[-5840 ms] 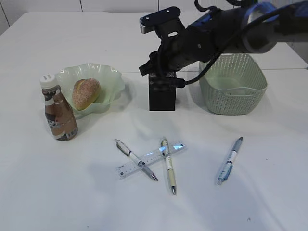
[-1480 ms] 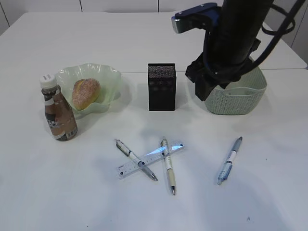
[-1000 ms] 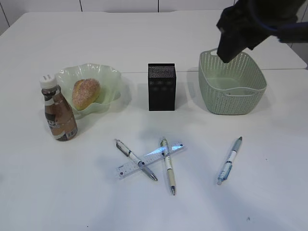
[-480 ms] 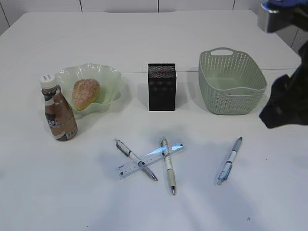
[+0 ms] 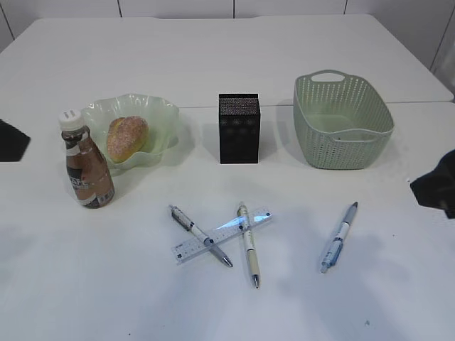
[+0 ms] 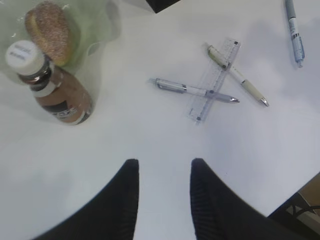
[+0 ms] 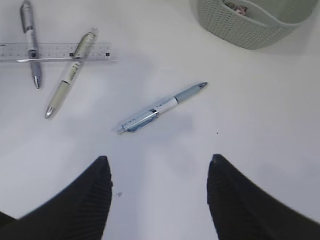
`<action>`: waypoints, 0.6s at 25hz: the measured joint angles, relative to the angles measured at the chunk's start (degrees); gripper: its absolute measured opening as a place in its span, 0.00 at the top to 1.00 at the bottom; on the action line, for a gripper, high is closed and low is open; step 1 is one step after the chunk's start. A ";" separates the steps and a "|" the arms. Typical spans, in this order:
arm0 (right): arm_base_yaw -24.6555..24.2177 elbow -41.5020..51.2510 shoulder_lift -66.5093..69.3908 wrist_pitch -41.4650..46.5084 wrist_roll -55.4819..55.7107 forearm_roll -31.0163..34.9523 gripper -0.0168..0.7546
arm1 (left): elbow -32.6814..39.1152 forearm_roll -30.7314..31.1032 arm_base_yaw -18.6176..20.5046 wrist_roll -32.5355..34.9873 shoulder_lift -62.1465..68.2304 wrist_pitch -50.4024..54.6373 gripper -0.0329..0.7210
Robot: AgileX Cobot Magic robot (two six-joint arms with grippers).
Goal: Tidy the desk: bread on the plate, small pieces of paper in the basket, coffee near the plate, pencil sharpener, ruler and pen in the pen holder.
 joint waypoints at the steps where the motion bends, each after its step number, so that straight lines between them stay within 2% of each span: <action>1: 0.00 2.44 -1.15 -1.12 2.41 -2.24 0.36 | 0.00 -0.98 0.00 1.44 1.46 -1.11 0.64; 10: 0.00 9.37 -5.15 -3.60 12.24 -8.72 0.36 | -2.49 -11.43 0.00 13.50 12.98 -8.02 0.64; 15: 0.00 12.71 -9.79 -4.35 13.02 -9.48 0.36 | -6.65 -13.35 0.00 19.16 18.87 -8.73 0.64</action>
